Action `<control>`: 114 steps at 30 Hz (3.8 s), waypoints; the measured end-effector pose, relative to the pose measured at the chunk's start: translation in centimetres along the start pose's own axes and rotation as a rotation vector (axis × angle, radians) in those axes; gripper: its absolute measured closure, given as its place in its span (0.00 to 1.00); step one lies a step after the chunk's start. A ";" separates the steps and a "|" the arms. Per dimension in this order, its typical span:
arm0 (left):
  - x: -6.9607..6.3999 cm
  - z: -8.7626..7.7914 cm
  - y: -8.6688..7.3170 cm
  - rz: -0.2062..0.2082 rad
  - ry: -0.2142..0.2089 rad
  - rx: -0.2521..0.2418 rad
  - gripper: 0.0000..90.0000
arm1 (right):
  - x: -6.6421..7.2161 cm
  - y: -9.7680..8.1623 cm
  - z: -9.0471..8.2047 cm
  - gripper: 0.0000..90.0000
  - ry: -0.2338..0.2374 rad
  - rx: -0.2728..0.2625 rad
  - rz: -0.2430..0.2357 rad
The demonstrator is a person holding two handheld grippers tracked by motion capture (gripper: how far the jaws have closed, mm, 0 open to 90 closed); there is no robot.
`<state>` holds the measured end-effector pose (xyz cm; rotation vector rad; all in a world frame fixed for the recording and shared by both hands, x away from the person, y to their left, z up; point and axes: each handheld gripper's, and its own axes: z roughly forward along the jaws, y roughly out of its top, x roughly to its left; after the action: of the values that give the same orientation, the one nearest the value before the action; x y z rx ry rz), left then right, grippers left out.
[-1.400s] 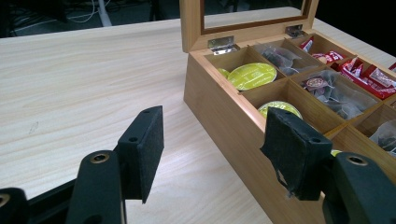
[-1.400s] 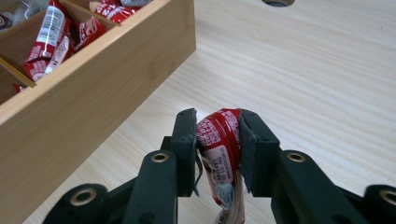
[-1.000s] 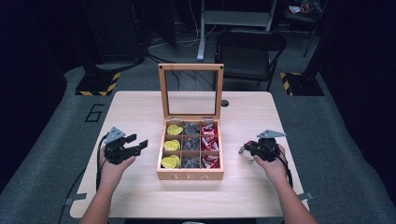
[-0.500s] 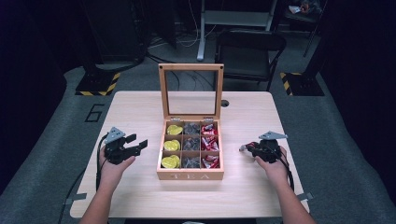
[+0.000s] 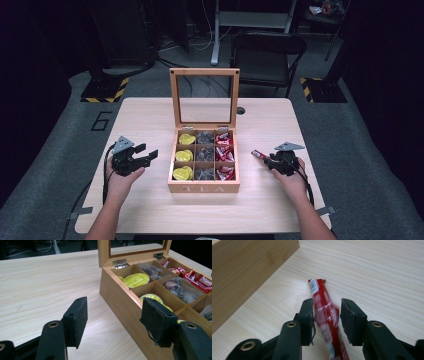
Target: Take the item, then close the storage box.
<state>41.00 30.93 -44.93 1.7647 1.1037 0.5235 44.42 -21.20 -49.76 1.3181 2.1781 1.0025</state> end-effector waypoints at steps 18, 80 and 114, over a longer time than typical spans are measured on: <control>0.1 -0.1 0.0 -0.002 0.004 -0.002 0.43 | 0.1 0.1 -0.2 0.55 0.011 -0.017 0.011; 0.0 0.1 0.5 -0.044 -0.034 -0.005 0.42 | 2.0 9.7 -3.1 0.51 0.105 -0.096 -0.072; -0.2 -0.3 1.0 -0.043 -0.038 0.002 0.42 | 2.8 15.5 0.4 0.52 0.158 -0.122 -0.099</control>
<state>41.12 30.83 -43.91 1.7418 1.1135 0.4608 52.48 -13.97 -38.37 1.0988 2.2328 1.2155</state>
